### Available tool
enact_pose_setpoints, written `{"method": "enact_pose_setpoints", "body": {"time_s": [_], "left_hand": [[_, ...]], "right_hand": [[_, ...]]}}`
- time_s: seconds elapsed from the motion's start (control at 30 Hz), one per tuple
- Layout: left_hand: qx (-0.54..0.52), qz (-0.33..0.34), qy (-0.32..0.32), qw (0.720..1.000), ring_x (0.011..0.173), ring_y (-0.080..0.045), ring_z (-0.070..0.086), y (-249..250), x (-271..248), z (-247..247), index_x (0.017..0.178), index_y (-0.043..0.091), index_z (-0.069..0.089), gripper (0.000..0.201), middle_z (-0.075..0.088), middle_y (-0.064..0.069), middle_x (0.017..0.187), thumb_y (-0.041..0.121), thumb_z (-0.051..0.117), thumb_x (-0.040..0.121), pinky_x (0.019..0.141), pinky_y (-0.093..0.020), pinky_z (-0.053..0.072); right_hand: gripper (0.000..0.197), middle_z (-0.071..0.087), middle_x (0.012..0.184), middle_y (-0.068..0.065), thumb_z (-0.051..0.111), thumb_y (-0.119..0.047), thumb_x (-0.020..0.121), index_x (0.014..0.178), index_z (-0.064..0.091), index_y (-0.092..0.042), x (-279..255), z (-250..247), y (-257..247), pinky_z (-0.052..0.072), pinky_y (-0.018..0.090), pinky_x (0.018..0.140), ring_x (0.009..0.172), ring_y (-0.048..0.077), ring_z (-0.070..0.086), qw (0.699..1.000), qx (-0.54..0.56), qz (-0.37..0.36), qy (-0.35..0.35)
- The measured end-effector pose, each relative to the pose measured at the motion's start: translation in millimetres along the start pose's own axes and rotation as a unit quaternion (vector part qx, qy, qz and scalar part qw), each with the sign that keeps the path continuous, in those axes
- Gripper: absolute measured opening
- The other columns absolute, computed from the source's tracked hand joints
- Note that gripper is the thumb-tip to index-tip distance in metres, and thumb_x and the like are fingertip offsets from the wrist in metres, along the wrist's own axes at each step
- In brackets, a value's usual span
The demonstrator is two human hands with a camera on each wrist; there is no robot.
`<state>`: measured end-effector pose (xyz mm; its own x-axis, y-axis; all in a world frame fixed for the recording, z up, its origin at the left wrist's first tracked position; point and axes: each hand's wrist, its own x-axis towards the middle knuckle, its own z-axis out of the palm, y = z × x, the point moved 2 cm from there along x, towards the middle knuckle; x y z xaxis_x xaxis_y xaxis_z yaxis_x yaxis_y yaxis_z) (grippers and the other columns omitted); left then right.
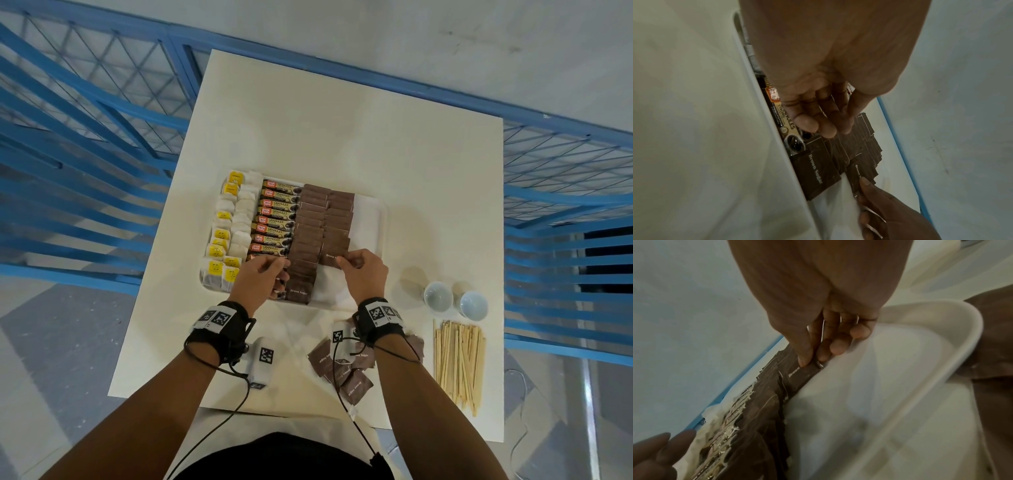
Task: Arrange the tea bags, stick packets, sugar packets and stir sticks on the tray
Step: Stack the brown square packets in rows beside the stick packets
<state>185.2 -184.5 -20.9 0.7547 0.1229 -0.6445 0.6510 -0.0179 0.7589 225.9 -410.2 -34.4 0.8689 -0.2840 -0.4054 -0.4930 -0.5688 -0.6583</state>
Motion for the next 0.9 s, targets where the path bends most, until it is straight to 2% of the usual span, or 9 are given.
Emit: {"method": "enact_pose_setpoints", "body": {"time_s": [0.1, 0.27, 0.4, 0.47, 0.5, 0.6, 0.63, 0.77, 0.9], "left_hand": [[0.002, -0.002, -0.001, 1.0, 0.054, -0.01, 0.06, -0.5, 0.7, 0.1, 0.099, 0.014, 0.072, 0.018, 0.07, 0.0, 0.073, 0.021, 0.056, 0.104, 0.051, -0.021, 0.048], [0.006, 0.0, -0.001, 1.0, 0.055, -0.01, 0.061, -0.1, -0.4, 0.5, 0.099, 0.014, 0.072, 0.017, 0.071, -0.001, 0.073, 0.021, 0.057, 0.104, 0.051, -0.021, 0.048], [0.016, -0.001, 0.001, 1.0, 0.056, -0.011, 0.061, -0.1, -4.2, 2.0, 0.099, 0.015, 0.072, 0.017, 0.071, 0.003, 0.071, 0.022, 0.057, 0.104, 0.057, -0.027, 0.051], [0.019, 0.003, -0.001, 1.0, 0.056, -0.012, 0.061, -0.2, -8.4, 5.1, 0.099, 0.014, 0.072, 0.017, 0.071, 0.001, 0.072, 0.021, 0.057, 0.104, 0.055, -0.026, 0.049], [0.018, 0.006, -0.001, 1.0, 0.056, -0.013, 0.06, -0.8, -11.2, 7.2, 0.098, 0.014, 0.071, 0.017, 0.07, 0.0, 0.072, 0.02, 0.057, 0.103, 0.053, -0.025, 0.047], [0.045, 0.024, 0.0, 0.999, 0.057, -0.013, 0.062, -5.4, -20.1, 14.6, 0.096, 0.016, 0.071, 0.013, 0.072, 0.0, 0.072, 0.02, 0.06, 0.101, 0.053, -0.027, 0.047], [0.058, 0.031, -0.003, 0.998, 0.058, -0.013, 0.063, -7.9, -24.2, 17.8, 0.097, 0.016, 0.071, 0.012, 0.073, 0.001, 0.074, 0.02, 0.061, 0.101, 0.054, -0.027, 0.048], [0.11, 0.057, -0.02, 0.992, 0.061, -0.009, 0.067, -25.8, -45.1, 32.2, 0.097, 0.019, 0.07, 0.004, 0.075, 0.001, 0.081, 0.02, 0.067, 0.097, 0.055, -0.023, 0.051], [0.19, 0.098, -0.064, 0.975, 0.074, -0.005, 0.068, -50.2, -63.2, 47.0, 0.1, 0.022, 0.072, 0.014, 0.073, 0.007, 0.088, 0.026, 0.078, 0.088, 0.064, -0.013, 0.048]], "right_hand": [[0.017, 0.066, 0.075, -0.014, 0.079, -0.034, 0.083, 0.09, 0.071, -0.021, 0.1, 0.5, -0.7, 0.038, 0.005, 0.058, 0.071, -0.002, 0.059, 1.0, -0.004, 0.0, 0.005], [0.02, 0.066, 0.076, -0.015, 0.08, -0.035, 0.083, 0.093, 0.068, -0.022, -2.2, -3.5, -1.5, 0.037, 0.006, 0.062, 0.072, -0.004, 0.059, 1.0, -0.005, -0.002, 0.002], [0.02, 0.065, 0.078, -0.015, 0.076, -0.037, 0.086, 0.097, 0.067, -0.023, -6.0, -8.9, -0.9, 0.037, 0.005, 0.064, 0.073, -0.005, 0.058, 1.0, 0.002, -0.004, 0.003], [0.017, 0.065, 0.079, -0.015, 0.073, -0.033, 0.089, 0.098, 0.069, -0.021, -8.6, -13.8, 2.1, 0.039, 0.004, 0.065, 0.072, -0.004, 0.059, 1.0, 0.006, -0.015, 0.004], [0.013, 0.066, 0.08, -0.014, 0.071, -0.031, 0.09, 0.098, 0.069, -0.021, -10.7, -16.3, 4.0, 0.041, 0.006, 0.068, 0.072, -0.003, 0.06, 1.0, 0.008, -0.023, 0.002], [0.004, 0.072, 0.08, -0.01, 0.066, -0.023, 0.091, 0.092, 0.07, -0.026, -17.9, -23.2, 12.6, 0.056, 0.03, 0.08, 0.076, 0.007, 0.068, 0.998, 0.044, -0.041, -0.021], [0.007, 0.073, 0.079, -0.008, 0.065, -0.021, 0.092, 0.091, 0.069, -0.027, -22.0, -26.0, 15.4, 0.058, 0.032, 0.078, 0.077, 0.011, 0.069, 0.997, 0.059, -0.041, -0.032], [0.007, 0.074, 0.079, -0.003, 0.065, -0.018, 0.094, 0.093, 0.07, -0.023, -43.1, -39.8, 25.1, 0.055, 0.023, 0.066, 0.075, 0.017, 0.069, 0.992, 0.083, -0.058, -0.078], [0.007, 0.074, 0.08, -0.006, 0.068, -0.018, 0.091, 0.095, 0.072, -0.023, -64.6, -49.7, 43.9, 0.059, 0.029, 0.073, 0.077, 0.013, 0.07, 0.991, 0.065, -0.059, -0.096]]}}
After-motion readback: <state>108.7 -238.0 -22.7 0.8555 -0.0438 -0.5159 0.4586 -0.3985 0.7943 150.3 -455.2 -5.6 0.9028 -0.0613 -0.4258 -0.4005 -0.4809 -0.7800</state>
